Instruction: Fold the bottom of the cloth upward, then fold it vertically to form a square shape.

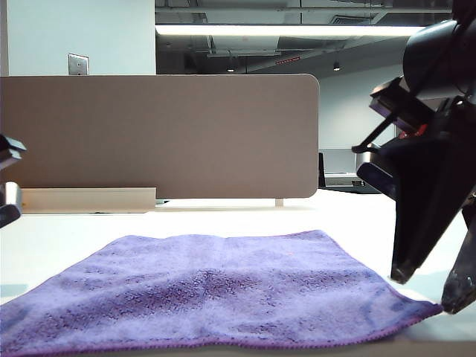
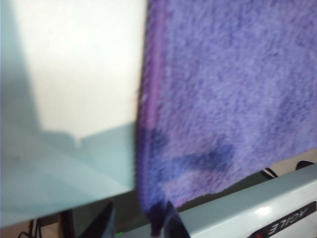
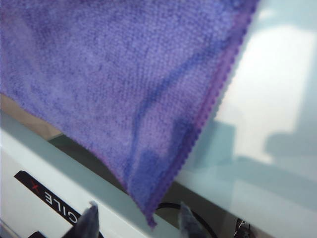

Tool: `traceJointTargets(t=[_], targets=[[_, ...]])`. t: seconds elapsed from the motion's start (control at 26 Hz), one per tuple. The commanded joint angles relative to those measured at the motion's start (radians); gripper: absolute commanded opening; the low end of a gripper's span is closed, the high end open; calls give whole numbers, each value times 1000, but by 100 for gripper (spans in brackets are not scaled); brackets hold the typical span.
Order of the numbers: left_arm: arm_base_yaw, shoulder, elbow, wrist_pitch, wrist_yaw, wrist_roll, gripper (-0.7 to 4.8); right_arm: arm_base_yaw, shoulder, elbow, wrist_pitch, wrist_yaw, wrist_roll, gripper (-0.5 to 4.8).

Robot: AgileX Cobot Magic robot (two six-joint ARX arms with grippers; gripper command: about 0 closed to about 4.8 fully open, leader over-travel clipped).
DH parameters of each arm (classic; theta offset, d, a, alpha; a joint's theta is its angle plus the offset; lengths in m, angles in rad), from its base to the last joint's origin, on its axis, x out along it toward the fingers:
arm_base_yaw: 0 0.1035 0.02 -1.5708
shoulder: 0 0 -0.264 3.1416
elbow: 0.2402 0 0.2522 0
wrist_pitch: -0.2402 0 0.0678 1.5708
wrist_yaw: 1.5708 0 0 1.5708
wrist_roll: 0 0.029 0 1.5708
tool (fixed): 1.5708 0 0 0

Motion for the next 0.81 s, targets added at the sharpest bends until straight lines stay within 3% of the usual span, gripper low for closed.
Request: traceJointTargets(t=[0.04,0.42,0.5,0.54,0.81], targets=[[0,-1,-1,35,30,-14,125,0,-2,3,6,-17,-6,212],[0,-1,-1,57,30,-19,120,0,-2,3,6,-20,-6,209],[0,-1,-1,61,41,-18,116,0,-2,3,6,-25,-6,185],[0,-1,-1,66,53,-18,97,0,-2,3,10,-33,-6,147],[0,-1,-1,74,65,-18,79,0,-2,3,9,-35,-6,144]])
